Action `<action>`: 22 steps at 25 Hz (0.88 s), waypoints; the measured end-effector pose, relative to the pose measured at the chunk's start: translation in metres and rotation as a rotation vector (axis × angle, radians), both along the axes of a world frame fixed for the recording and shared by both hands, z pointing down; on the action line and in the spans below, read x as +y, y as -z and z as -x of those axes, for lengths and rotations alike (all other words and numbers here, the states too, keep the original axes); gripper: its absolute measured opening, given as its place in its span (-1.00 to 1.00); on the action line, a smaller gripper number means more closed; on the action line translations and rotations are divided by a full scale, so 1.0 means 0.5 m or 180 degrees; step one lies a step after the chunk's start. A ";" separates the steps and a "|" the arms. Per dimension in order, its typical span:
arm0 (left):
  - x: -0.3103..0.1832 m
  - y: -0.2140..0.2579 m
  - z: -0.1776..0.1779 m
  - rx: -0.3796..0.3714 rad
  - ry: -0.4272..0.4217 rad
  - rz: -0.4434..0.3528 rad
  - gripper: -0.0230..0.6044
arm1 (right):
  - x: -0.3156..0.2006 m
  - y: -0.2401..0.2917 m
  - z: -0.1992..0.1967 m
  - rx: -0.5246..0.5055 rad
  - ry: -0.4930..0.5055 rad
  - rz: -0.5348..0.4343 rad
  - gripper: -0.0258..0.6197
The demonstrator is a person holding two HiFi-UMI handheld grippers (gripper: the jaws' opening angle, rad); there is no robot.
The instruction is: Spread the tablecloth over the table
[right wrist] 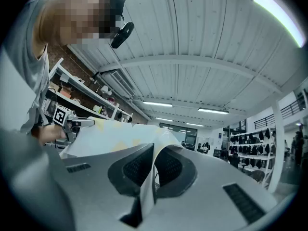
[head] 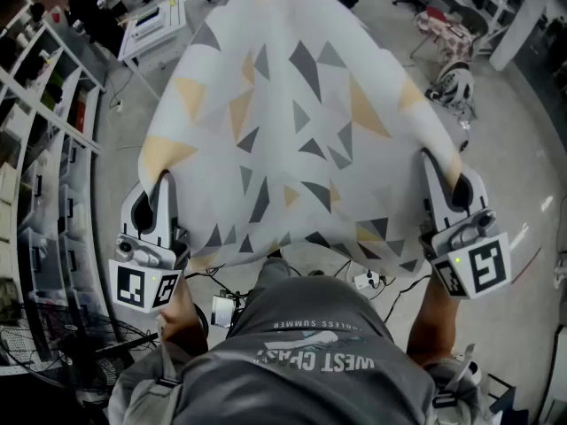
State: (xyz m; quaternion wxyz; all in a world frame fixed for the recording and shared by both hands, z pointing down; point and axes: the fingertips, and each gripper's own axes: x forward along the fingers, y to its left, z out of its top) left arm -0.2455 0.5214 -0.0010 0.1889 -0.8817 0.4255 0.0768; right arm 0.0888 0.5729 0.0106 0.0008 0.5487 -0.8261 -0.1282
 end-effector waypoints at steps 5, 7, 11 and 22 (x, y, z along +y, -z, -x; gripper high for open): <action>0.006 -0.010 0.002 0.0098 0.0090 0.0025 -0.93 | -0.011 0.014 -0.001 0.0039 0.0117 0.0034 -0.88; 0.003 -0.011 0.002 0.0110 0.0096 0.0028 -0.93 | -0.015 0.020 0.003 0.0008 0.0156 0.0031 -0.88; -0.010 -0.016 -0.001 0.0078 0.0049 0.0071 -0.93 | -0.016 0.006 -0.008 0.0000 0.0057 0.0097 -0.88; -0.016 -0.021 -0.002 0.0034 0.0151 0.0081 -0.93 | -0.030 -0.005 -0.030 -0.0133 0.0096 0.0141 -0.88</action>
